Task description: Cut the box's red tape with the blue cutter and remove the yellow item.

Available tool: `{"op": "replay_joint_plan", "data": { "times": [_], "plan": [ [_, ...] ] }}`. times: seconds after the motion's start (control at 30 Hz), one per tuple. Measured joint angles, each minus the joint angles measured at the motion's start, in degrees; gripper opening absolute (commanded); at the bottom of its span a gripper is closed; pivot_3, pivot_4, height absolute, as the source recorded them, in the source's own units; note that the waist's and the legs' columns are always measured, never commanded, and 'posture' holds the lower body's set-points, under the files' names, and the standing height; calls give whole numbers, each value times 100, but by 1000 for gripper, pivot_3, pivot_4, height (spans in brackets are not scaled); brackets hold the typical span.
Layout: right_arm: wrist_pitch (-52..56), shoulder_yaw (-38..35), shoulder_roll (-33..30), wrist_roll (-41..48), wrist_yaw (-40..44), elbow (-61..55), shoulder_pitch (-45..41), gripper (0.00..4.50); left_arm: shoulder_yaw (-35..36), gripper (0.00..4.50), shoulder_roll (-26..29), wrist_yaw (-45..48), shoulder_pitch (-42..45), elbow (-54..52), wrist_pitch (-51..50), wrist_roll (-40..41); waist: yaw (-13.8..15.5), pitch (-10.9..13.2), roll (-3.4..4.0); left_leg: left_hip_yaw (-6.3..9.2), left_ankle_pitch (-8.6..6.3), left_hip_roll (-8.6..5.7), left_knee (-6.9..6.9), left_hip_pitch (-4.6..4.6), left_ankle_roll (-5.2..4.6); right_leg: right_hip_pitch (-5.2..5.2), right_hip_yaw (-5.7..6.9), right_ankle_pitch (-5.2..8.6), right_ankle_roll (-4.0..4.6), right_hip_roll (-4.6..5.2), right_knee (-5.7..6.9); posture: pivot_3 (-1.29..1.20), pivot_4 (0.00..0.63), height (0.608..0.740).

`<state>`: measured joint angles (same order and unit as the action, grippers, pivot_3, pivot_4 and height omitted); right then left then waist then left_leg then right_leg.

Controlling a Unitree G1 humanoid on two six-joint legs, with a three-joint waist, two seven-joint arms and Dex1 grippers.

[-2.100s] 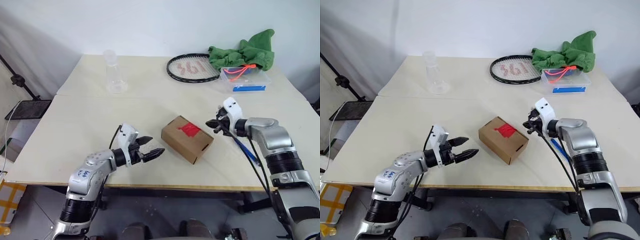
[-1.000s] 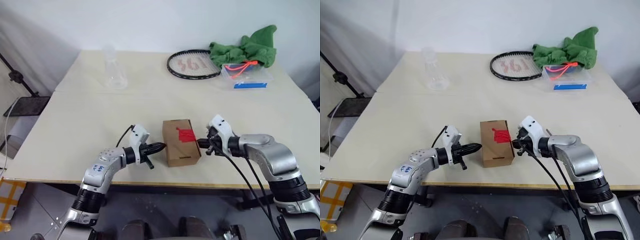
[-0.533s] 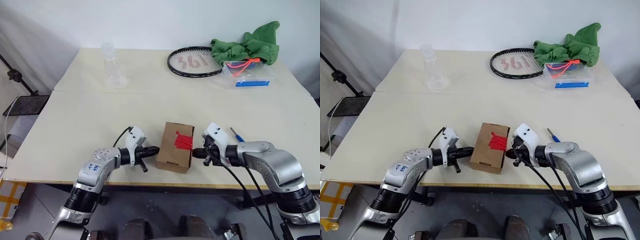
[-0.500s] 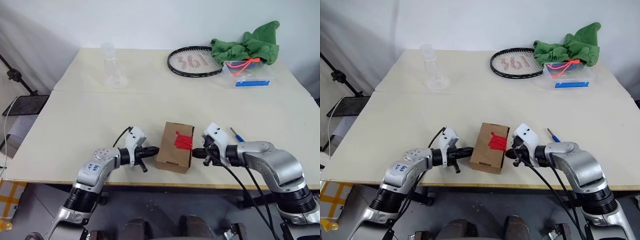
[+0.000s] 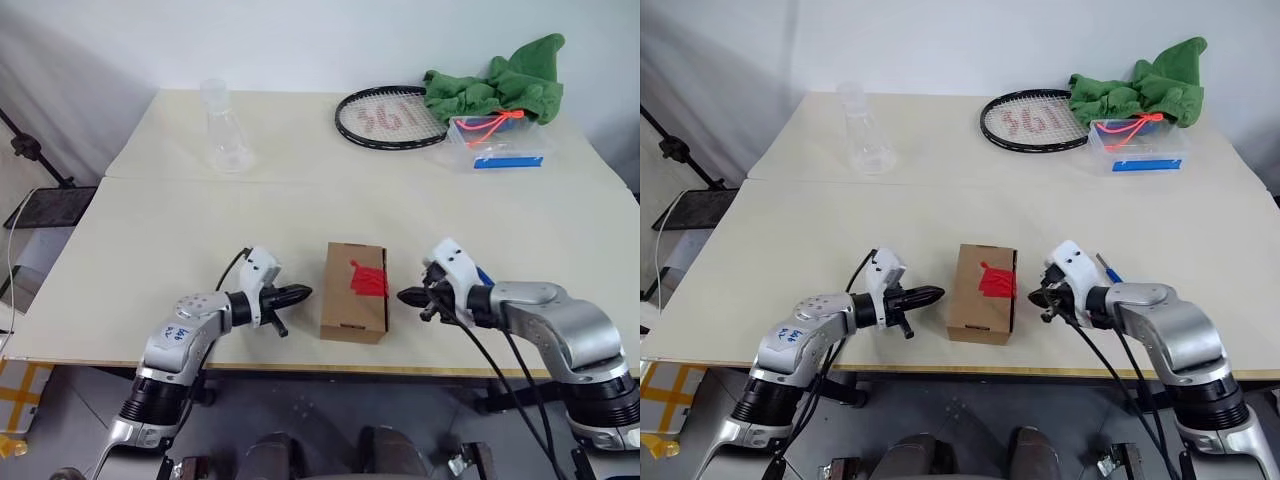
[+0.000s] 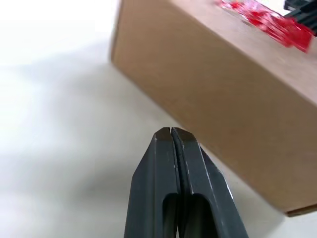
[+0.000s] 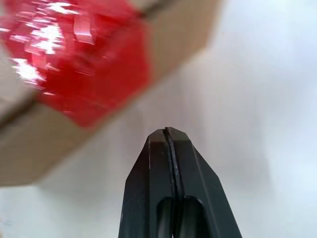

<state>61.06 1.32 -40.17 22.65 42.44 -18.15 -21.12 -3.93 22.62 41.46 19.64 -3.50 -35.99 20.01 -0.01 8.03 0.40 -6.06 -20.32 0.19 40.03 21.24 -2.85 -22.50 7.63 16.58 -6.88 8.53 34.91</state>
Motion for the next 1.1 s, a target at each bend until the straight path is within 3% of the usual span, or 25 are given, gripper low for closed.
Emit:
{"op": "replay_joint_plan", "data": {
  "times": [0.17, 0.27, 0.67, 1.1],
  "plan": [
    [-53, -359, 31, 71, -177, 56, -8, 0, 186, 26, -116, -1, 42, 0, 25, 154, 10, 45, -3, -1, 0, 0, 2, 2, 0, 0, 0, 0, -1, 1, -1, 0, 150, 740],
    [21, -785, 257, 244, -379, 70, -246, 429, 233, 0, -223, -4, 248, -2, 39, 244, 12, 59, -8, -1, 1, 1, 3, 3, -1, 0, 1, -1, -2, 0, -1, 0, 150, 740],
    [286, -1053, 550, 829, -691, 0, -327, 4423, 462, 0, -400, -76, 689, -27, -84, 635, 9, 74, -12, 0, 1, -2, -6, 6, -1, -1, 5, -1, -2, -1, -9, 0, 150, 740],
    [52, -641, 698, 860, -826, 188, -521, 4472, 83, 0, -437, 71, 1021, -82, -176, 662, 5, 107, -7, -2, 1, -2, -9, 7, -1, -1, 6, -1, -3, -4, -14, 0, 150, 740]
  ]
}}
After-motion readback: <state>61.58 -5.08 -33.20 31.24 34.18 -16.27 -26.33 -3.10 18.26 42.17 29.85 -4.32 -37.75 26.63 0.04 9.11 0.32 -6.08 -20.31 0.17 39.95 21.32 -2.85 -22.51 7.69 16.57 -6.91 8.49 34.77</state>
